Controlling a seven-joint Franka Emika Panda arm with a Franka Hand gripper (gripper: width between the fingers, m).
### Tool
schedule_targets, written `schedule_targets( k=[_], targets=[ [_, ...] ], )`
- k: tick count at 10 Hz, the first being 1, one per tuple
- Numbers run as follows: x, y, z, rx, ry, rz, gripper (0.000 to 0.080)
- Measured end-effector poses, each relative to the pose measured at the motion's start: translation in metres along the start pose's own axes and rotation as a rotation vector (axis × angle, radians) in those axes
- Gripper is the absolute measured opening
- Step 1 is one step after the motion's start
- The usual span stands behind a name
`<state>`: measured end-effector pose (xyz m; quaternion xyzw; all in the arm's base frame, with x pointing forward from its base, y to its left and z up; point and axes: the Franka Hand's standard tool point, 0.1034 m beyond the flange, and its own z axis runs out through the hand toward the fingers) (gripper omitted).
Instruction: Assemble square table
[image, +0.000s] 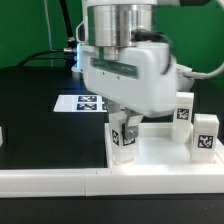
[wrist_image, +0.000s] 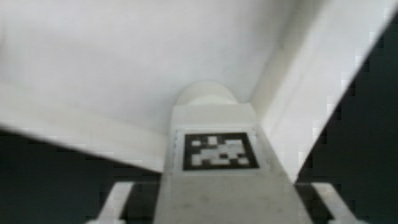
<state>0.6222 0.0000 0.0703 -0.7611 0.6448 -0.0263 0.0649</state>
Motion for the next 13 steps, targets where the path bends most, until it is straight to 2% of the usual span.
schedule_targets(
  k=[2,3,6,7,8,9,11,13],
  targets=[
    [-0.007,-0.001,0.001,0.022,-0.032,0.281,0.0288],
    [-0.009,-0.002,0.001,0.024,-0.034,0.371,0.0289],
    [-0.009,-0.002,0.001,0.023,-0.034,0.439,0.029],
    [-0.01,-0.002,0.001,0.022,-0.03,0.39,0.0439],
    [-0.012,-0.004,0.0,0.014,-0.006,0.211,0.0439],
    [-0.015,-0.005,-0.001,0.01,0.01,0.009,0.0595],
    [-0.014,-0.005,0.0,0.009,0.017,-0.138,0.0646],
    [-0.013,-0.004,0.0,0.006,0.02,-0.294,0.0646]
  ],
)
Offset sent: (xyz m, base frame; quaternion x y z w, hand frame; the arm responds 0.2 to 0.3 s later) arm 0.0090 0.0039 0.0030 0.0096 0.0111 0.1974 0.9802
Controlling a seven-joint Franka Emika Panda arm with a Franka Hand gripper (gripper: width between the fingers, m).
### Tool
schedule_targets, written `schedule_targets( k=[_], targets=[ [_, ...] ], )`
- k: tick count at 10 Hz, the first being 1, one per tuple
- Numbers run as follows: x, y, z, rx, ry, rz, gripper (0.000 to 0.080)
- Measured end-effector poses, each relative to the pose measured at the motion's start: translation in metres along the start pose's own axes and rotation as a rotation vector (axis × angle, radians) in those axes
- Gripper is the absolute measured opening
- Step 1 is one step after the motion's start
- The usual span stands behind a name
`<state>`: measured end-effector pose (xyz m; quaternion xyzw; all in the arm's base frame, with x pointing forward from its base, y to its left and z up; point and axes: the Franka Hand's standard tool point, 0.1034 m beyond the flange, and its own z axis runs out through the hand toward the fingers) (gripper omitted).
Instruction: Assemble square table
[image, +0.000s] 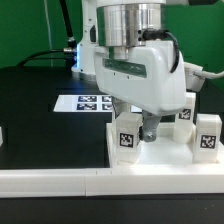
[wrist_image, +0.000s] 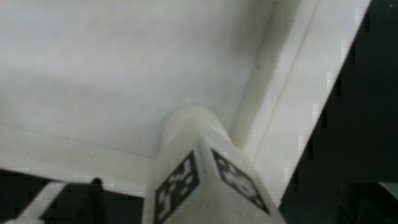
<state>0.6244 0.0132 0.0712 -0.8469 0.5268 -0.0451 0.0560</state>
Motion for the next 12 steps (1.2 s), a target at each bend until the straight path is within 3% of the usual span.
schedule_targets(
  k=[2,4,5,6,7,8,12],
  targets=[
    [-0.0006,-0.0003,0.0003,-0.025,0.012,-0.301,0.0649],
    [-0.005,-0.0023,0.0016,-0.016,0.035,-0.396,0.0649],
    [-0.0032,-0.0014,0.0017,-0.018,0.035,-0.43,0.0524],
    [-0.0026,-0.0011,0.0017,-0.017,0.035,-0.406,0.0524],
    [-0.0025,-0.0006,0.002,-0.018,0.034,-0.406,0.0386],
    [-0.0006,0.0041,0.0035,-0.027,0.03,-0.381,0.0298],
    [0.0007,0.004,0.0026,-0.013,0.025,0.079,0.0294]
  ],
)
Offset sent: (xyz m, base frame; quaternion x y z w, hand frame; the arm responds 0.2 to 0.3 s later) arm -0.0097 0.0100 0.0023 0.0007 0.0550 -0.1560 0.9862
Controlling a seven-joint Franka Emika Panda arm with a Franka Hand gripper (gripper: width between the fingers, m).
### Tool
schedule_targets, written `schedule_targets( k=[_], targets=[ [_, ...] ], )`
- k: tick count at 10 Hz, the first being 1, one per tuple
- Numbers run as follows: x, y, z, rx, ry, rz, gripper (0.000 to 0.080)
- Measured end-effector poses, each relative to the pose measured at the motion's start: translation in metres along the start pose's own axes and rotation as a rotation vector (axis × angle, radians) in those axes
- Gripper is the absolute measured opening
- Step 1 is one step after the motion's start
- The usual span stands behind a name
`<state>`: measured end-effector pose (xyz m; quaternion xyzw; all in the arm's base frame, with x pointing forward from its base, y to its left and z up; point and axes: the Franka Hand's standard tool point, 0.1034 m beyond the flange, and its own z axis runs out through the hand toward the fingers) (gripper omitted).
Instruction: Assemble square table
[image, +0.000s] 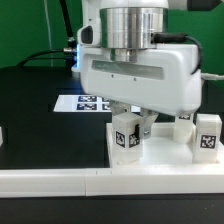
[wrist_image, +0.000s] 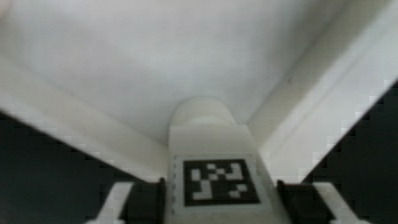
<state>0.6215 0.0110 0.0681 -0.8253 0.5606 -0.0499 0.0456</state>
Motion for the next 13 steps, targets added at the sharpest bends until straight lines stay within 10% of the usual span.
schedule_targets(
  k=[8,10,13],
  targets=[
    [-0.0018,-0.0016,0.0017,0.044,-0.077,0.552,0.0294],
    [0.0023,-0.0013,-0.0001,0.052,-0.068,0.234,0.0595],
    [0.0069,0.0005,0.0004,0.06,-0.054,-0.102,0.0647]
  ],
)
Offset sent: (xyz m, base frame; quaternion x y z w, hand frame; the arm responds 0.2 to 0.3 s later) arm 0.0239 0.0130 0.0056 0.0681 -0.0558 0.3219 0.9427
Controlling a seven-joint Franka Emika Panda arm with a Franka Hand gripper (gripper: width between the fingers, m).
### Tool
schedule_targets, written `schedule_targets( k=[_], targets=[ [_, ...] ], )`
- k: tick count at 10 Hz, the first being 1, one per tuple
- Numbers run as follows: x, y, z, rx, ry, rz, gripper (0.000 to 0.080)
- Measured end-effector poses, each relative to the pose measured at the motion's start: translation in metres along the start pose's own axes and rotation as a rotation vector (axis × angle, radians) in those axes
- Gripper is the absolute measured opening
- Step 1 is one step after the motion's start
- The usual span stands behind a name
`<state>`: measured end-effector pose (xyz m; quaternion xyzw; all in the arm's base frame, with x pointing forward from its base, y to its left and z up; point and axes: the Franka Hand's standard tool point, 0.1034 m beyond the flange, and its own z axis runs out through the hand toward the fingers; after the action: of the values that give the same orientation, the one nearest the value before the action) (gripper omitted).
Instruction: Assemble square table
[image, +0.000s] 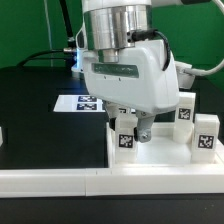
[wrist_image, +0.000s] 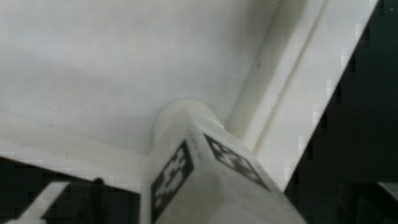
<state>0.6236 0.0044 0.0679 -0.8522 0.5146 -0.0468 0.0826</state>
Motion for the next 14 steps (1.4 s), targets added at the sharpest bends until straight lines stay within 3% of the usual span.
schedule_targets(
  k=[2,3,4,5,6,7,8,10,14],
  targets=[
    [0.0008,0.0003,-0.0002,-0.021,0.011,-0.211,0.0647],
    [-0.0024,-0.0025,-0.0007,-0.056,0.019,-0.43,0.0649],
    [-0.0041,-0.0034,-0.0014,-0.076,0.005,-0.565,0.0649],
    [-0.0005,-0.0029,-0.0024,-0.075,0.004,-0.592,0.0649],
    [-0.0005,-0.0029,-0.0021,-0.075,0.007,-0.57,0.0649],
    [-0.0007,-0.0029,-0.002,-0.075,0.008,-0.543,0.0525],
    [-0.0005,-0.0028,-0.002,-0.075,0.008,-0.529,0.0525],
    [-0.0006,-0.0026,-0.0016,-0.074,0.012,-0.418,0.0291],
    [-0.0007,-0.002,-0.0015,-0.072,0.029,0.144,0.0291]
  ],
)
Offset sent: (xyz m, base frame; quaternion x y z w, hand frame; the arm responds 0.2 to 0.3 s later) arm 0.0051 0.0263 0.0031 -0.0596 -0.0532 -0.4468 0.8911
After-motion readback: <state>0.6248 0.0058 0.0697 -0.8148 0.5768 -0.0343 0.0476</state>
